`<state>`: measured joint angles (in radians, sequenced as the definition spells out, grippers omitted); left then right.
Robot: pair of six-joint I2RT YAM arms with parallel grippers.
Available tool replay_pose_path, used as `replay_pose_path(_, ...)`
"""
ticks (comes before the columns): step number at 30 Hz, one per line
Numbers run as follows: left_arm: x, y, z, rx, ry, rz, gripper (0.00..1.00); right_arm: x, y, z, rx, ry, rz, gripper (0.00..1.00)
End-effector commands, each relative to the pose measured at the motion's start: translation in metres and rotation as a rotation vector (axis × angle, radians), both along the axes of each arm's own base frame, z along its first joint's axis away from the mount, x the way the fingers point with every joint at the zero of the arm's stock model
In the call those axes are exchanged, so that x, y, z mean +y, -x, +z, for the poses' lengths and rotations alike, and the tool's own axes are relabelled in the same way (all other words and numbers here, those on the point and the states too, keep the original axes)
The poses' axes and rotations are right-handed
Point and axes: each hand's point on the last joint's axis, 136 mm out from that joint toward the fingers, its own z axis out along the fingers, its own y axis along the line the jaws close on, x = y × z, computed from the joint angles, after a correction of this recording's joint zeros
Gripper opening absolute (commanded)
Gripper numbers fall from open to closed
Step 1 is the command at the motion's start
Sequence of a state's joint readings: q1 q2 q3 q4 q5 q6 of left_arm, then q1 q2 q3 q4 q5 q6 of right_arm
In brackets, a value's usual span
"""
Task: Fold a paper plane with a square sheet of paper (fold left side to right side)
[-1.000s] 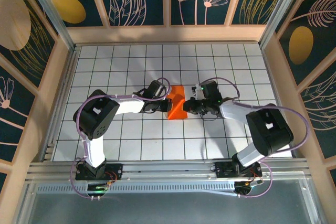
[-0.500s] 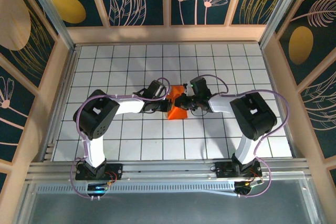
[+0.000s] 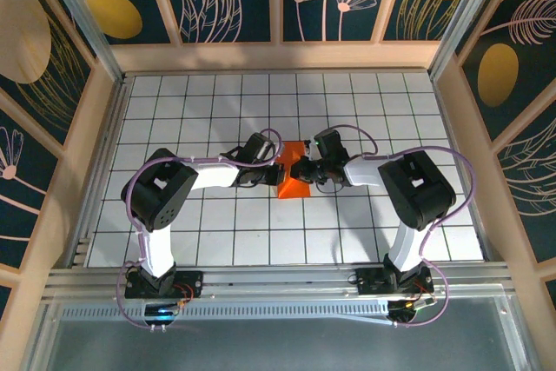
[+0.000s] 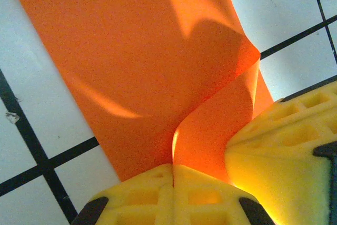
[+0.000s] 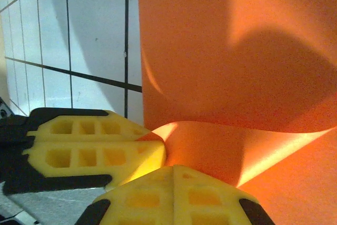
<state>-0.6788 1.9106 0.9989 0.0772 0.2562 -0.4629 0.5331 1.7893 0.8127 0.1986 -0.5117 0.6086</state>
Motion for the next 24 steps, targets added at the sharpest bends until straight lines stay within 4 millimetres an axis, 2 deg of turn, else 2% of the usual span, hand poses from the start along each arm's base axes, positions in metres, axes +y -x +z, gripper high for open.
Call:
replay_pose_path(1, 0.018, 0.005, -0.022, 0.036, -0.091, 0.015, 0.00, -0.005, 0.004, -0.013, 0.012, 0.057, 0.001, 0.00)
replay_pose_path(13, 0.018, 0.005, -0.023, 0.039, -0.093, 0.018, 0.00, -0.012, 0.005, -0.021, 0.019, 0.106, -0.006, 0.00)
replay_pose_path(16, 0.017, 0.004, -0.020, 0.032, -0.086, 0.025, 0.04, -0.014, 0.005, -0.024, 0.024, 0.118, -0.012, 0.00)
replay_pose_path(20, 0.020, -0.002, -0.007, 0.006, -0.087, 0.051, 0.13, -0.016, 0.006, -0.027, 0.029, 0.133, -0.013, 0.00)
replay_pose_path(24, 0.023, -0.008, 0.018, -0.042, -0.078, 0.086, 0.20, -0.016, 0.007, -0.028, 0.030, 0.129, -0.010, 0.00)
